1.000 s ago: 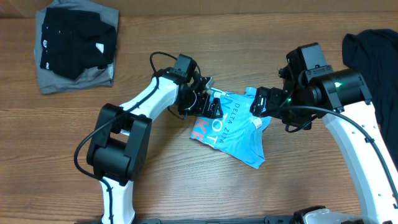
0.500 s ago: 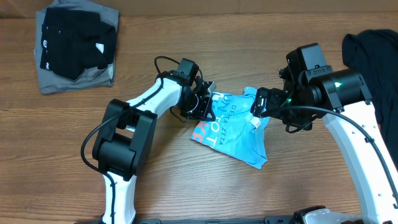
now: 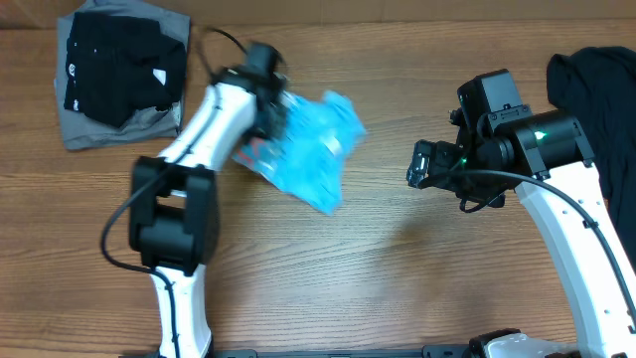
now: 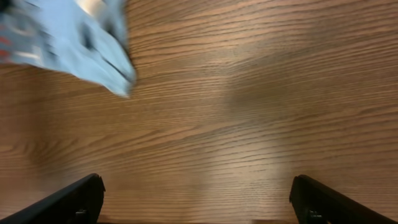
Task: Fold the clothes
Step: 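Carry the shirt with the left gripper onto the grey stack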
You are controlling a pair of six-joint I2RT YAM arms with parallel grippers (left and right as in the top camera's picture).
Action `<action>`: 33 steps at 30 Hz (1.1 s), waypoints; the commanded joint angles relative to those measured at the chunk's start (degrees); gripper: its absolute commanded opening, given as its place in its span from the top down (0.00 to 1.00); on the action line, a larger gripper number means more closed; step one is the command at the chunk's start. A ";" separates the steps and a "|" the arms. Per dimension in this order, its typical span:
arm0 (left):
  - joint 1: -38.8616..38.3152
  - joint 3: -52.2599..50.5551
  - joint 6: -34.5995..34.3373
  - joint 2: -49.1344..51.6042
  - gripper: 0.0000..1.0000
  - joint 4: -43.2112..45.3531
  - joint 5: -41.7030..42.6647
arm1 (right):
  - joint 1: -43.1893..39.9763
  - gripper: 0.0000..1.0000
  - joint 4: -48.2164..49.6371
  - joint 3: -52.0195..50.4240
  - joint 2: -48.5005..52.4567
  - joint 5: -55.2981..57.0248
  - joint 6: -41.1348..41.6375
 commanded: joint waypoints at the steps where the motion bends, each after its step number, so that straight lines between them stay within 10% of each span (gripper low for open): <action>1: 4.72 5.55 2.60 0.46 0.96 0.81 -5.14 | -0.17 0.00 0.39 0.76 -1.16 1.07 0.22; 33: 21.59 28.65 3.85 0.55 0.96 3.17 -8.44 | -0.17 0.00 -0.09 0.74 -1.16 0.61 3.26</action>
